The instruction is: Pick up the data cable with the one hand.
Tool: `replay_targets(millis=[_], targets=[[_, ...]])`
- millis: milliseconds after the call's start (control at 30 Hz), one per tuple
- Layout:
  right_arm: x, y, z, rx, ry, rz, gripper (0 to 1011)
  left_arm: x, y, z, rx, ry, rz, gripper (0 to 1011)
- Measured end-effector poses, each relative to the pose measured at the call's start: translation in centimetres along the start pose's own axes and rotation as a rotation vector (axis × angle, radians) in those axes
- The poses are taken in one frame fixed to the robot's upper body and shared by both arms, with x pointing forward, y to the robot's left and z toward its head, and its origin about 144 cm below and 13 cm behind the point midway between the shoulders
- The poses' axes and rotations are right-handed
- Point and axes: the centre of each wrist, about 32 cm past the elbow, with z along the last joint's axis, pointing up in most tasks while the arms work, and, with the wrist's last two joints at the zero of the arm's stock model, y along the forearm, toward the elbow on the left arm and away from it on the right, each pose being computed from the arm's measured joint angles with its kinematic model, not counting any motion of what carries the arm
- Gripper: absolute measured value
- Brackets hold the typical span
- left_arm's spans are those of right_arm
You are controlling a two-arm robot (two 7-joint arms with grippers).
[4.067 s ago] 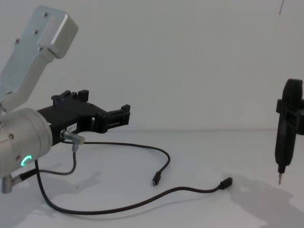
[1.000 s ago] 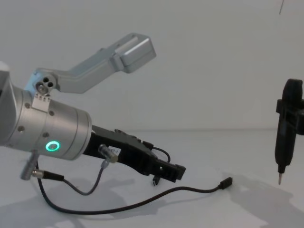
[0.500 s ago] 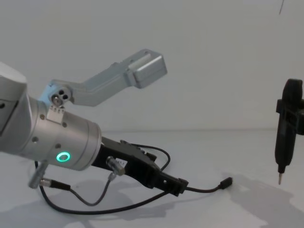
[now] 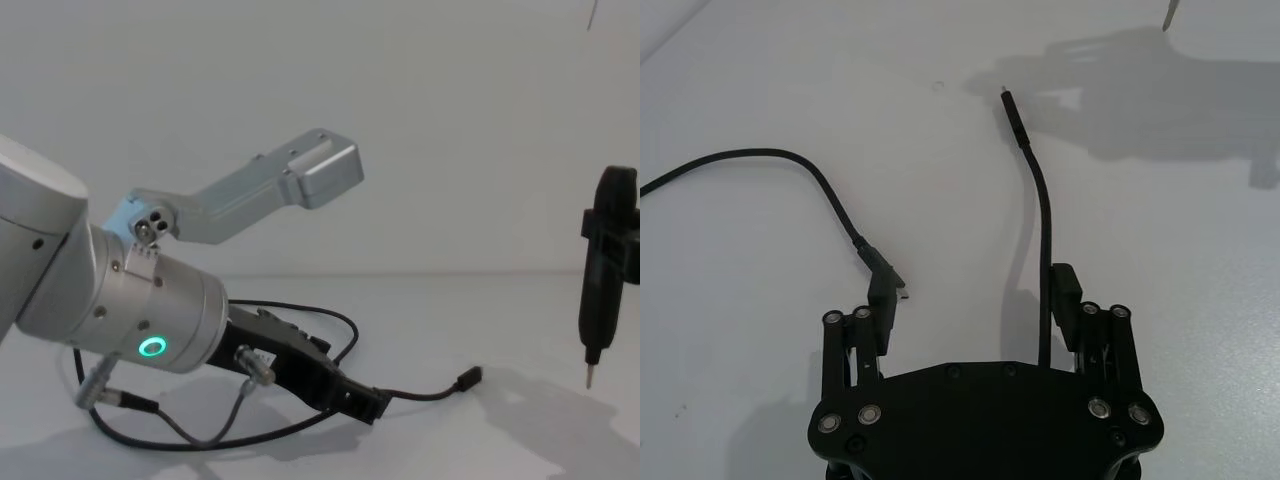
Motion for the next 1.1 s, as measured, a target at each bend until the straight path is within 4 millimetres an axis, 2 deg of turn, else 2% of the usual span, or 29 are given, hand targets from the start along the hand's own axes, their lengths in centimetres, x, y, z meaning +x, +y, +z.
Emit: replay_targets(millis=[233,333,433,467,867,900,1000,1100], targets=[[0.00,0.00,0.00,0.000,0.000,0.000,279,-0.08,-0.22,-0.01,0.006,-0.001,0.007,790],[0.00,0.00,0.00,0.000,0.000,0.000,279,-0.11,-0.29,-0.02,0.008,-0.002,0.008,657],[0.00,0.00,0.00,0.000,0.000,0.000,279,-0.13,-0.35,-0.04,0.010,-0.002,0.010,599],[0.00,0.00,0.00,0.000,0.000,0.000,279,-0.13,-0.36,-0.04,0.010,-0.002,0.010,529],[0.00,0.00,0.00,0.000,0.000,0.000,279,-0.18,-0.46,-0.03,0.013,-0.003,0.013,152],[0.00,0.00,0.00,0.000,0.000,0.000,279,-0.18,-0.47,-0.03,0.013,-0.003,0.013,152],[0.00,0.00,0.00,0.000,0.000,0.000,279,-0.18,-0.48,-0.03,0.014,-0.003,0.014,50],[0.00,0.00,0.00,0.000,0.000,0.000,279,-0.18,-0.49,-0.03,0.014,-0.003,0.014,43]])
